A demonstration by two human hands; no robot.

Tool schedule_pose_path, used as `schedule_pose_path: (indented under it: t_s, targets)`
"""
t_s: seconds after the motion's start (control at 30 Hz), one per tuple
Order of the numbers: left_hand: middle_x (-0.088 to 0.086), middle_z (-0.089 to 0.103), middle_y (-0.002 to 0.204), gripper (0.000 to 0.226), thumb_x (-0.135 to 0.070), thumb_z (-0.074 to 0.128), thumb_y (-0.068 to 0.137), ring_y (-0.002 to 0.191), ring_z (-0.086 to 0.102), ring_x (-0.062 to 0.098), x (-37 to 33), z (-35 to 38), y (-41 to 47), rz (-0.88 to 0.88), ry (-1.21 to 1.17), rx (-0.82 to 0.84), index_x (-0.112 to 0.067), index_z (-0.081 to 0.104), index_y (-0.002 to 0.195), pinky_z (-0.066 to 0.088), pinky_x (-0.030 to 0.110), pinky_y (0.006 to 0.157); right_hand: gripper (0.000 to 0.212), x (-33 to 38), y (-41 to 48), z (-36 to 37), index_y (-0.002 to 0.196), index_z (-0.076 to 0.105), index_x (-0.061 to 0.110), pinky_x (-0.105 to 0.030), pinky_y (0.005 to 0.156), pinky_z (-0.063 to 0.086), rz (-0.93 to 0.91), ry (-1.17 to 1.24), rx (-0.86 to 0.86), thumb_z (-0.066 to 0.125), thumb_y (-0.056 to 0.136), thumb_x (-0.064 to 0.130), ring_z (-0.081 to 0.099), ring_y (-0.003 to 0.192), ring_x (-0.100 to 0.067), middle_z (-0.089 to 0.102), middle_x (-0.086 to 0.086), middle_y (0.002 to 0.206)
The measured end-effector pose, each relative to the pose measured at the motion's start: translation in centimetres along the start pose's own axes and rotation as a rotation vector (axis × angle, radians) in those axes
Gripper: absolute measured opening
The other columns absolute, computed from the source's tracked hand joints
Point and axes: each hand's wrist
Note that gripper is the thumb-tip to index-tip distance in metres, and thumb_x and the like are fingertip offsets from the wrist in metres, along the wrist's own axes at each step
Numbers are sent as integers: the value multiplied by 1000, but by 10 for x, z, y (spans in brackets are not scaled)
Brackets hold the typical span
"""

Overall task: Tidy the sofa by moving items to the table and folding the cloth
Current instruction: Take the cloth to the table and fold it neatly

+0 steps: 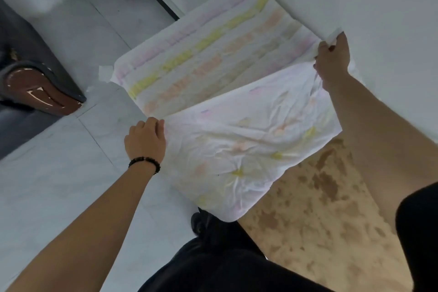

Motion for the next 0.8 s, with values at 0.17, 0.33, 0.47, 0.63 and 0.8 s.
schedule_pose_path:
  t_s: [0.17,0.33,0.47,0.63,0.8]
  targets:
    - [16,57,83,37,-35,33,104,78,47,32,7,24,44,-86,74,58,-6,56,98,34,39,64,10,14,55,78,107,41,18,-26,71,38,-86,-232,40,41,99,26,45,82,-20,43,-7,103]
    - [22,57,99,32,-28,37,101,93,51,38,12,47,67,-228,169,133,0,54,104,38,45,76,50,7,78,155,138,44,18,-39,105,35,-80,-499,313,42,99,49,47,121,-35,42,-17,139]
    - [22,47,123,33,-13,52,81,114,42,39,-3,49,82,-249,114,71,-2,49,113,34,48,88,71,-5,66,181,152,27,34,-58,114,10,-104,-732,397,33,92,71,16,142,-43,17,-18,156]
    - [22,39,138,51,2,57,68,129,34,43,-55,61,119,104,-24,89,-6,53,119,26,52,99,68,-5,41,167,157,22,24,-49,120,9,-148,-617,407,40,100,56,6,151,-34,7,-15,165]
    - [20,47,134,37,-12,64,80,125,41,41,-138,84,166,536,-131,153,-5,58,116,32,51,96,39,-21,-1,134,136,56,15,-43,110,35,-308,-530,227,50,102,30,42,136,-30,46,-11,147]
Point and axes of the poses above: each hand's wrist, its own y-axis towards the middle knuckle, its own z-axis out of the palm, x = y × z
